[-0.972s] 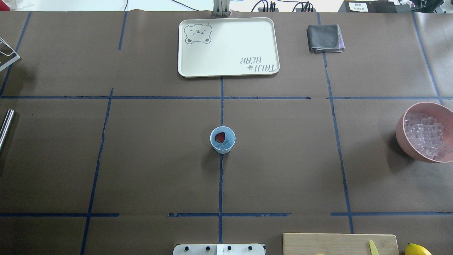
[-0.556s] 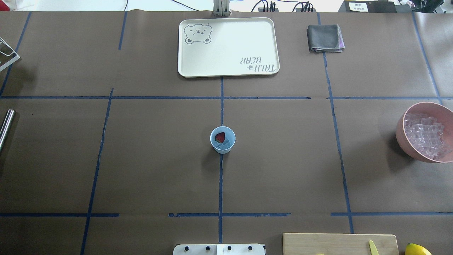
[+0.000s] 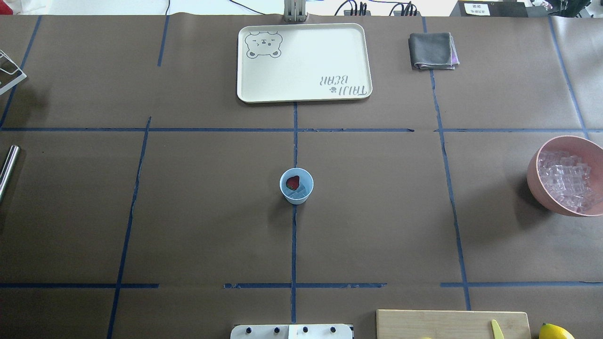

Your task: Mash ice and strawberries in cup

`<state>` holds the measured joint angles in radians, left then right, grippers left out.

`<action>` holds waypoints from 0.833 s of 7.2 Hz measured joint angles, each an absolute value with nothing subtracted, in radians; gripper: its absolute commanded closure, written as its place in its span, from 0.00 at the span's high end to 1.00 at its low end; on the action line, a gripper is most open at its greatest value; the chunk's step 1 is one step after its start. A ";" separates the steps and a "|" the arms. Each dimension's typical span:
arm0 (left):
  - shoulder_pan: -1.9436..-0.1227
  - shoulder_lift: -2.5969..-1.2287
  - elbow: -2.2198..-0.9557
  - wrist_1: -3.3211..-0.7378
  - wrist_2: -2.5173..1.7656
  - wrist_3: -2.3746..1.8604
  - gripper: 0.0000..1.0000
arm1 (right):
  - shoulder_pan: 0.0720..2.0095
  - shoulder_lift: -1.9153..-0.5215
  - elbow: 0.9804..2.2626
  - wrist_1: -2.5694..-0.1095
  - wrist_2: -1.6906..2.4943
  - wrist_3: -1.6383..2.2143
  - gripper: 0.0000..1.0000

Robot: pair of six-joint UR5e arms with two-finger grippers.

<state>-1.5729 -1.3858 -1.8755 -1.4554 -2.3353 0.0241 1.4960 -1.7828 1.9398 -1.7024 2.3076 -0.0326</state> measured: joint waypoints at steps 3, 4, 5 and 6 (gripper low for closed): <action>-1.571 -1.371 -1.920 -1.473 -2.336 0.029 1.00 | 1.484 -1.781 1.912 -1.697 2.310 -0.027 1.00; -1.571 -1.368 -1.924 -1.476 -2.335 0.028 1.00 | 1.482 -1.779 1.909 -1.696 2.309 -0.027 1.00; -1.571 -1.364 -1.928 -1.475 -2.336 0.028 1.00 | 1.481 -1.778 1.909 -1.695 2.307 -0.028 1.00; -1.568 -1.353 -1.936 -1.473 -2.337 0.028 1.00 | 1.481 -1.776 1.909 -1.694 2.306 -0.028 1.00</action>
